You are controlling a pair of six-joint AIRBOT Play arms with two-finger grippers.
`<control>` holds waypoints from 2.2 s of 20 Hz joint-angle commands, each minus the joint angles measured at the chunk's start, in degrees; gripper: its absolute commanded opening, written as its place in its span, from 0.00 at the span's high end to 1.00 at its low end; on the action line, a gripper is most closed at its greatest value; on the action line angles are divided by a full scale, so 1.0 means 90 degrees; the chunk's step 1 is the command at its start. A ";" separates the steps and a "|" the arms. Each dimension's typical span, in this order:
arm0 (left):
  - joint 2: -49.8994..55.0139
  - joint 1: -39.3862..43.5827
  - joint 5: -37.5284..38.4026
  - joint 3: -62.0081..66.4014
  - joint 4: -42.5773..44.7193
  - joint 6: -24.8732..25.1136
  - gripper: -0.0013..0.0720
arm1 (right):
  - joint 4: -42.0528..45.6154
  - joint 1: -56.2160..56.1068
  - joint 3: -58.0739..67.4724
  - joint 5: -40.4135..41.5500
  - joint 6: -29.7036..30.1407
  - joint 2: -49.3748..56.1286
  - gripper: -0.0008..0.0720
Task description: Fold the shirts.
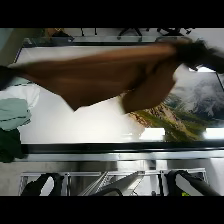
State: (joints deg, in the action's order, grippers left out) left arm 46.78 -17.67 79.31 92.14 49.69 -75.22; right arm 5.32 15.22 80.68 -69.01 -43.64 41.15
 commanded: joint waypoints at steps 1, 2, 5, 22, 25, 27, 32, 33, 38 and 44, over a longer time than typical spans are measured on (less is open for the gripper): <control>-0.1122 -0.0714 -0.0748 0.1302 0.0597 -0.0024 0.97 | 0.0313 0.0355 0.0911 0.0325 -0.0012 -0.1090 0.95; -0.1277 -0.0933 -0.0733 0.1457 0.0797 -0.0022 0.97 | 0.0525 0.0386 0.0964 0.0393 -0.0070 -0.1256 0.95; -0.1358 -0.1005 -0.0622 0.1384 0.0792 0.0049 0.97 | 0.0646 0.0389 0.0962 0.0308 -0.0109 -0.1365 0.95; 0.6533 0.1892 -0.1991 0.0396 0.1090 0.0335 0.96 | -0.0512 -0.1020 -0.1015 0.1792 0.1732 0.5180 0.82; 0.7312 0.1802 -0.0942 0.1758 0.1105 0.0177 0.93 | -0.0408 -0.0763 -0.0855 0.1651 0.1899 0.5180 0.61; 0.7407 0.1625 -0.0061 0.2535 0.1209 0.0063 0.03 | 0.0219 -0.0301 -0.0814 0.1287 0.1513 0.4799 0.61; 0.6577 0.0729 0.1343 0.1761 0.1200 -0.0430 0.03 | 0.3242 0.1409 -0.0818 0.0566 -0.0330 0.3580 0.45; 0.6295 0.0590 0.1401 0.1076 0.1195 -0.0437 0.03 | 0.3706 0.1668 -0.0823 0.0265 -0.0425 0.3492 0.45; 0.4784 0.0459 0.0177 -0.3208 0.1154 0.0046 0.04 | 0.4085 0.2186 -0.1265 -0.0170 -0.0461 0.3490 0.45; 0.4330 0.0845 -0.1294 -0.5139 0.0687 0.0714 0.04 | 0.4080 0.2174 -0.1331 -0.0274 -0.0466 0.3526 0.45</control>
State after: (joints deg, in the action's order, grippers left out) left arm 87.26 -11.44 74.72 53.21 58.15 -72.62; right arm 41.17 34.44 69.06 -70.30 -47.53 72.93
